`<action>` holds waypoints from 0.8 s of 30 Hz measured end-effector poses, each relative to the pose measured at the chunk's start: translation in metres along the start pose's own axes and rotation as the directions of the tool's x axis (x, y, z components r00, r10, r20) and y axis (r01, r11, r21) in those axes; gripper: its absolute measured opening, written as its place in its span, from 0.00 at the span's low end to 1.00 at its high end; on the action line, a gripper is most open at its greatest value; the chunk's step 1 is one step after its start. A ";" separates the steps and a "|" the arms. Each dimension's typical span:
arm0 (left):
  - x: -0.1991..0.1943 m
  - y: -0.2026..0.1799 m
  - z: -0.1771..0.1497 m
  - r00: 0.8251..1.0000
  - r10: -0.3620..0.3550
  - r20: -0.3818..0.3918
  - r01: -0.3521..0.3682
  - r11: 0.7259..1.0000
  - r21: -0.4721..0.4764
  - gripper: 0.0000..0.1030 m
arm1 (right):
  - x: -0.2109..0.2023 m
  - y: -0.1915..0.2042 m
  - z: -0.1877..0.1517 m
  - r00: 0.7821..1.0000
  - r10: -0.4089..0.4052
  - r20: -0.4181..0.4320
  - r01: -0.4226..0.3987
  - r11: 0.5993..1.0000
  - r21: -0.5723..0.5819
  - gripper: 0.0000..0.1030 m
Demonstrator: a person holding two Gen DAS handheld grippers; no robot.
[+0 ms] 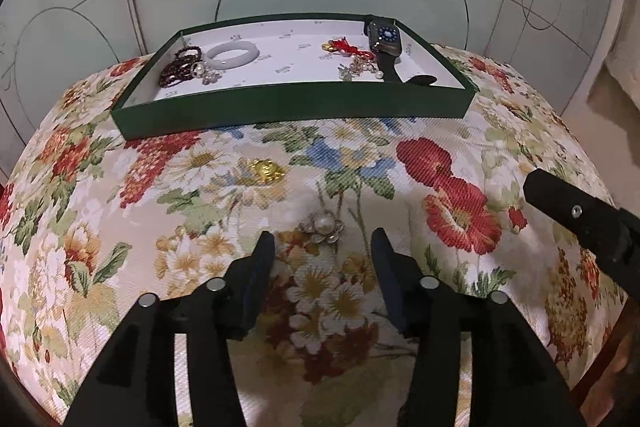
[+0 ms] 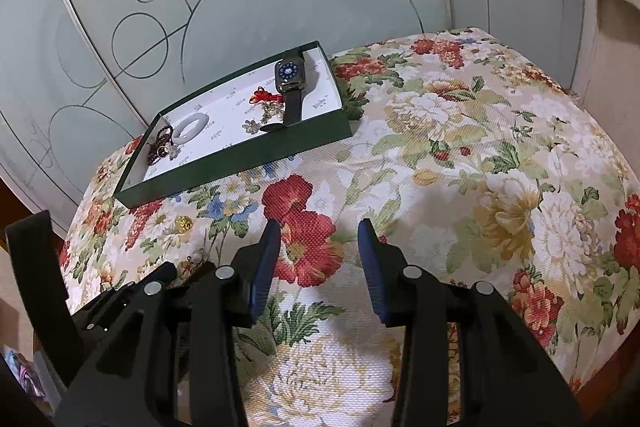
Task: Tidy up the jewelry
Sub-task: 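Close the left tool on the pearl flower brooch while the right tool approaches the gold coin charm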
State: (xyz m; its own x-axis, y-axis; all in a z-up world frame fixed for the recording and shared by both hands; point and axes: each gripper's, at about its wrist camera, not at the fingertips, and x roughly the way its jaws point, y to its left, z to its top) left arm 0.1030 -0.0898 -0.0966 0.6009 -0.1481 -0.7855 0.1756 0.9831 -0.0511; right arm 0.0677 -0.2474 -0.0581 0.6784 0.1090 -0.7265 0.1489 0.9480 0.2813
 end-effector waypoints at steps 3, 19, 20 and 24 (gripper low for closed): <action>0.004 -0.002 0.003 1.000 0.016 0.010 -0.016 1.000 0.006 0.47 | 0.000 -0.002 0.000 1.000 0.005 0.000 -0.005 1.000 0.011 0.39; -0.007 0.023 0.006 0.998 0.051 0.034 -0.051 0.999 -0.019 0.23 | 0.006 0.016 -0.007 1.000 0.017 -0.023 -0.018 0.999 -0.027 0.39; -0.009 0.026 0.007 0.998 0.053 0.039 -0.052 0.998 -0.023 0.23 | 0.007 0.020 -0.008 0.999 0.019 -0.027 -0.020 0.999 -0.038 0.39; -0.014 0.043 0.012 0.996 0.075 0.051 -0.073 0.997 -0.034 0.23 | 0.015 0.041 -0.011 0.998 0.030 -0.047 -0.034 0.996 -0.087 0.39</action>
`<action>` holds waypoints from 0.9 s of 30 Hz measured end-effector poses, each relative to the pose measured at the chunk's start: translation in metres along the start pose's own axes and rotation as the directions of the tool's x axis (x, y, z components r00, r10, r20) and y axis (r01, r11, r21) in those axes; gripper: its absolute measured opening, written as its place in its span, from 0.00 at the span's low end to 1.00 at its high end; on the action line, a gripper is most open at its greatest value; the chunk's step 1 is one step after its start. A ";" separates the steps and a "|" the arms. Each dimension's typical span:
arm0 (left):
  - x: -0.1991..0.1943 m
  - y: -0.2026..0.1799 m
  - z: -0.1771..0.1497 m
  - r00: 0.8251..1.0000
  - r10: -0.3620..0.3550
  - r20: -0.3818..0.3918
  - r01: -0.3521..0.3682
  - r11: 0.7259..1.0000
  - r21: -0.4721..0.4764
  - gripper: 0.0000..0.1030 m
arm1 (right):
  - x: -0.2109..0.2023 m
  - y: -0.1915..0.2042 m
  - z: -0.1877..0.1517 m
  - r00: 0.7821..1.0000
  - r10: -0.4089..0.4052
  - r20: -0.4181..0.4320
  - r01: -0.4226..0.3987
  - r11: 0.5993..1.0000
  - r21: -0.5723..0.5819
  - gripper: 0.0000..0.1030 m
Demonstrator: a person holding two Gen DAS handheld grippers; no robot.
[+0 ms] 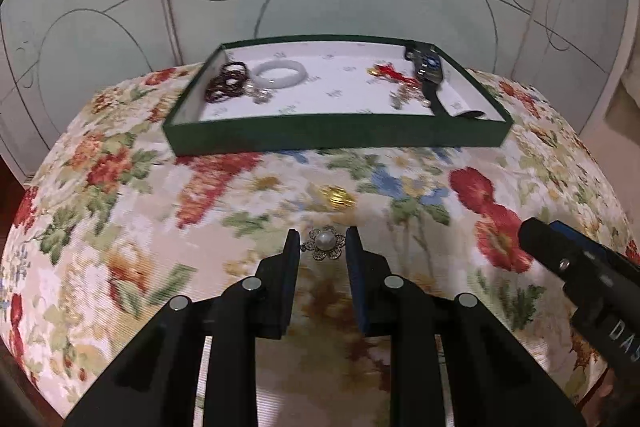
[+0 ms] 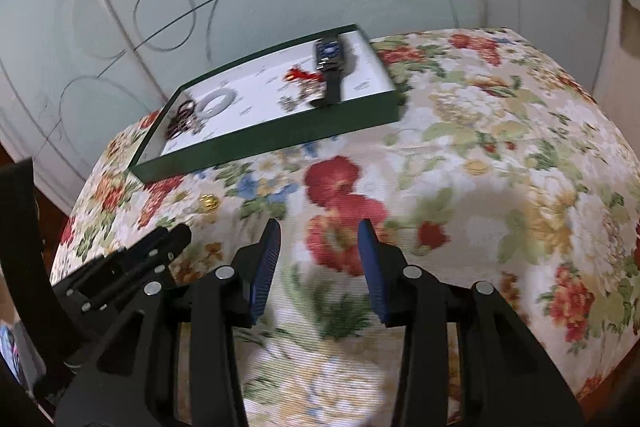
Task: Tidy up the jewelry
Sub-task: 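Close the left tool on the pearl flower brooch while the right tool approaches the gold coin charm, then grasp the gold coin charm with the right tool while the left tool holds the brooch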
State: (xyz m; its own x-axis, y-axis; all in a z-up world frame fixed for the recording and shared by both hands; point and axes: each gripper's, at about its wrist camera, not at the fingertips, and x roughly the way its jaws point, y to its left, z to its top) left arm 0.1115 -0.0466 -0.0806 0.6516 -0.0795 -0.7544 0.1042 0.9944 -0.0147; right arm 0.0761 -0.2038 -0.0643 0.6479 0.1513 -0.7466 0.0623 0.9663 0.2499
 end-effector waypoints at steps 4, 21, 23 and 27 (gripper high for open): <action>0.003 0.022 0.004 1.000 0.019 -0.003 -0.019 0.999 -0.031 0.23 | 0.011 0.027 0.005 1.000 0.020 -0.018 -0.021 0.998 -0.058 0.39; 0.022 0.084 0.009 0.996 0.087 -0.034 -0.091 0.988 -0.124 0.23 | 0.079 0.103 0.019 0.994 0.043 -0.105 -0.064 0.977 -0.204 0.45; 0.022 0.083 0.010 0.996 0.085 -0.035 -0.089 0.988 -0.125 0.23 | 0.085 0.104 0.015 0.992 0.028 -0.124 -0.054 0.976 -0.209 0.44; 0.023 0.083 0.010 0.996 0.081 -0.033 -0.085 0.989 -0.123 0.23 | 0.087 0.106 0.012 0.994 -0.013 -0.106 -0.014 0.967 -0.255 0.14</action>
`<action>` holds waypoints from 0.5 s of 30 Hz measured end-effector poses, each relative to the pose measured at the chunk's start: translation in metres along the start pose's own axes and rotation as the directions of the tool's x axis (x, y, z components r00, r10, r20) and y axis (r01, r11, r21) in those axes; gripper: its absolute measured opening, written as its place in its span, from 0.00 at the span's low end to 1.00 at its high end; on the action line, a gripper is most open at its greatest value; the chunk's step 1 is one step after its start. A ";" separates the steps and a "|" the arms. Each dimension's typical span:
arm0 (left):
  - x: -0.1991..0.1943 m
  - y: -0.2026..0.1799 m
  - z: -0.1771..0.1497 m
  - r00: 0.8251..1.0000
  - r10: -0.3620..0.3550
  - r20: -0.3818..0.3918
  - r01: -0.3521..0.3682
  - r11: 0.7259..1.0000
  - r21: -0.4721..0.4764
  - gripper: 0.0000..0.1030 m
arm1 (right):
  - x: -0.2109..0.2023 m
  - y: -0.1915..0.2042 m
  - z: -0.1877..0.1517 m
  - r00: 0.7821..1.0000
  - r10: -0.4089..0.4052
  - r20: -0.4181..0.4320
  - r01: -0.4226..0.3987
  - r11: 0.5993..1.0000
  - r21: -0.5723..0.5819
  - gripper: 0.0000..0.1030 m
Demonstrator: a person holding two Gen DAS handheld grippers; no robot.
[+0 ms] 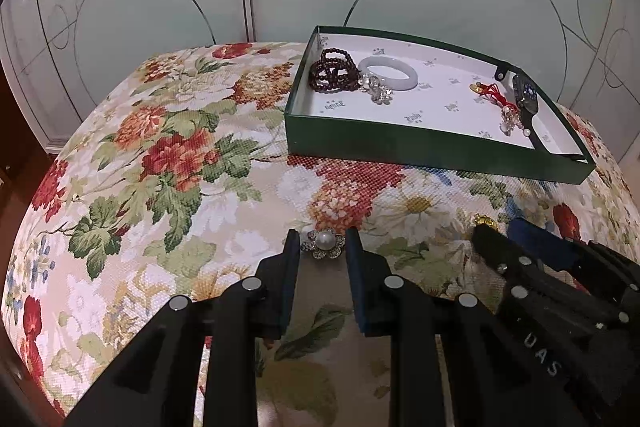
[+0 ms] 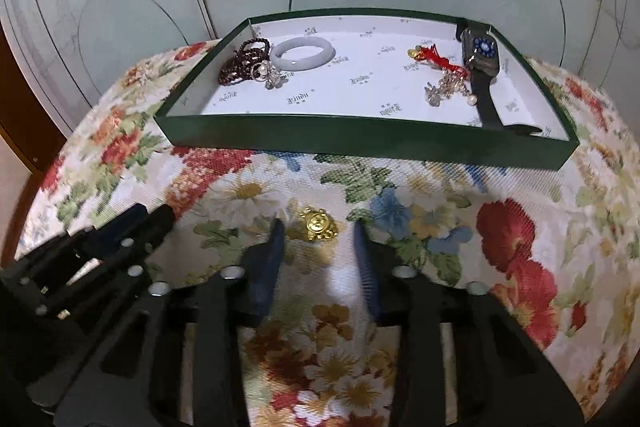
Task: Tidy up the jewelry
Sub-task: 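Grasp the gold coin charm with the right tool while the left tool holds the brooch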
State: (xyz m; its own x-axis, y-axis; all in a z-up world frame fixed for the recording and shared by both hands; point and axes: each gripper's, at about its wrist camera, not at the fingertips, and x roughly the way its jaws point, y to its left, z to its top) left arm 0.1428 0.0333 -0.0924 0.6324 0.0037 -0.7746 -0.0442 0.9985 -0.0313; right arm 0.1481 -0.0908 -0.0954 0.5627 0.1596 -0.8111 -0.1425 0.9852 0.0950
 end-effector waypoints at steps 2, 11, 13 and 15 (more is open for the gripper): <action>0.000 0.000 0.000 1.000 -0.001 0.000 0.002 1.000 -0.004 0.23 | 0.001 -0.007 0.001 1.000 0.013 -0.004 -0.013 1.000 0.021 0.04; 0.002 -0.002 -0.002 1.000 -0.013 -0.007 0.013 1.000 -0.001 0.23 | -0.010 -0.028 0.000 0.999 0.033 0.017 -0.034 0.998 0.055 0.00; 0.002 -0.001 -0.001 1.000 -0.017 -0.008 0.017 1.000 -0.003 0.23 | -0.009 -0.027 0.003 0.998 0.056 0.014 -0.056 0.997 0.051 0.05; 0.002 -0.001 -0.001 1.000 -0.019 -0.008 0.019 1.000 -0.002 0.23 | -0.010 -0.026 0.005 0.998 0.059 0.028 -0.060 0.997 0.053 0.42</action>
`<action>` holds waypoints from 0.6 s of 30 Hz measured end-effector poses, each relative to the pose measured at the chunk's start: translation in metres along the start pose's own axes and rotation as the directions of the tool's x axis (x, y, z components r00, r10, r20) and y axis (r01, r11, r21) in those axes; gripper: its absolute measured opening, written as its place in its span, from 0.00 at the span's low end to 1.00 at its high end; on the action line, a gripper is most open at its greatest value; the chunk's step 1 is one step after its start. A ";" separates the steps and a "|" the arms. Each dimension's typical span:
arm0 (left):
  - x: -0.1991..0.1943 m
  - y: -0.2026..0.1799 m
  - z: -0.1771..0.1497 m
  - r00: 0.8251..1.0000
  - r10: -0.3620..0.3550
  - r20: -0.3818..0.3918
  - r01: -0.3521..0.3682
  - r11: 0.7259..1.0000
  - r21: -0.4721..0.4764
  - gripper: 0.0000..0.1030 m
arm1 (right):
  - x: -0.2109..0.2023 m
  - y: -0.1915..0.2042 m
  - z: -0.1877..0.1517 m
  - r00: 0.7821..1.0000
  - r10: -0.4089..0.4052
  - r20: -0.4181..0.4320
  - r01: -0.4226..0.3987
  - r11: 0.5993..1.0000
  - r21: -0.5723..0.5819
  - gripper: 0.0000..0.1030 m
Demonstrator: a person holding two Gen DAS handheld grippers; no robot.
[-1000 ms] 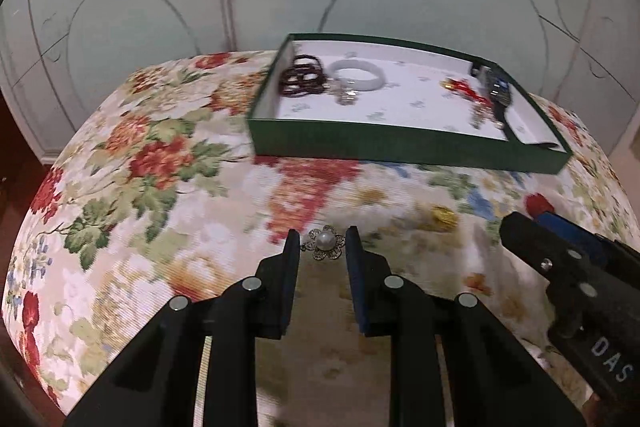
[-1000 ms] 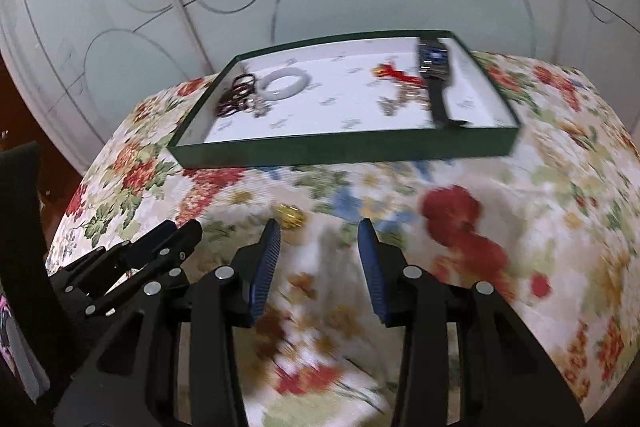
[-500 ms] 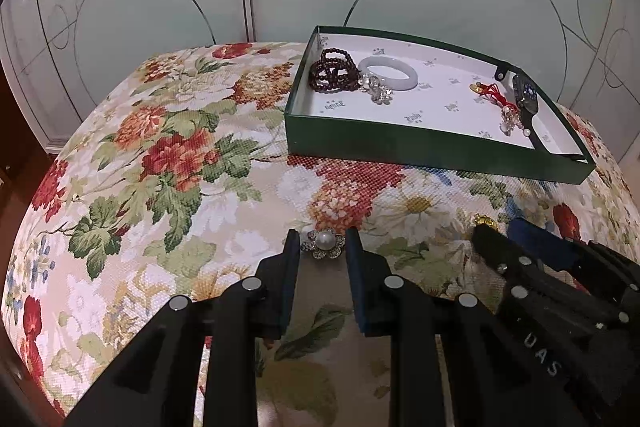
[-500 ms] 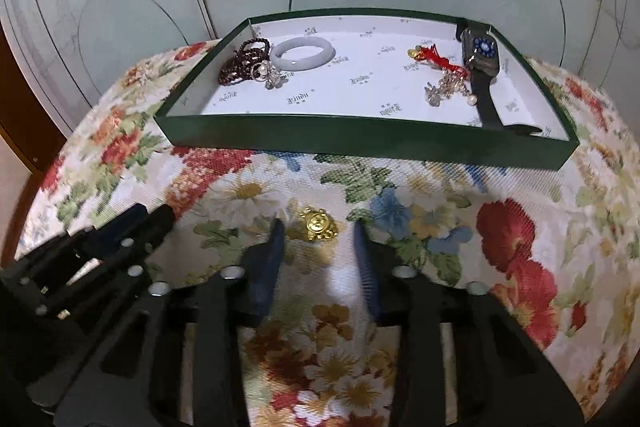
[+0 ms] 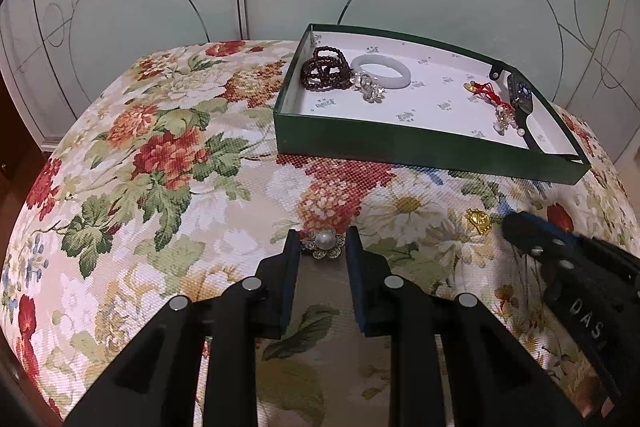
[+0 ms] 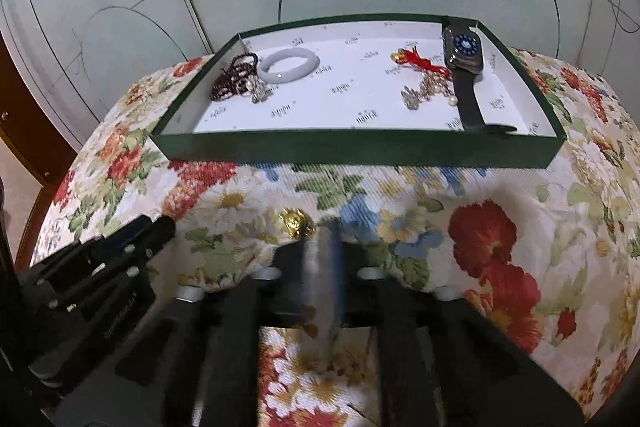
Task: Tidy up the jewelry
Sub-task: 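Grasp the gold coin charm with the right tool while the left tool holds the brooch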
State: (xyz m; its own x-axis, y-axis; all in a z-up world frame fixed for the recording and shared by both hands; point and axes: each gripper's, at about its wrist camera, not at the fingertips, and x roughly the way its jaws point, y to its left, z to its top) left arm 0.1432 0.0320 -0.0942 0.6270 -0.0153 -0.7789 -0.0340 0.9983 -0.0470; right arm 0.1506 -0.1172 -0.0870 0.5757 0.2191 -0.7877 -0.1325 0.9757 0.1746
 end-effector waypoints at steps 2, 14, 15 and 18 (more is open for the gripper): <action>-0.001 0.000 0.001 1.000 -0.001 0.002 0.001 1.000 -0.001 0.23 | 0.000 0.004 0.003 1.000 -0.001 0.017 0.002 1.000 -0.012 0.46; 0.000 0.000 0.003 1.000 -0.002 0.000 0.002 1.000 0.000 0.23 | 0.015 0.009 0.001 0.999 -0.047 -0.004 0.046 0.995 -0.091 0.05; 0.000 -0.001 0.003 1.000 -0.003 -0.001 0.003 1.000 -0.001 0.23 | 0.015 0.007 0.001 0.999 -0.045 -0.003 0.045 0.995 -0.084 0.01; 0.000 -0.001 0.003 1.000 -0.005 0.000 0.005 1.000 0.003 0.23 | 0.015 0.003 0.001 0.999 -0.040 -0.003 0.039 0.997 -0.073 0.00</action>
State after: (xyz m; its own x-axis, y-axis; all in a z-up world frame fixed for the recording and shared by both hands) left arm 0.1456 0.0312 -0.0926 0.6271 -0.0204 -0.7786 -0.0283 0.9984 -0.0490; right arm 0.1592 -0.1109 -0.0977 0.5785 0.1804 -0.7955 -0.1683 0.9807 0.0999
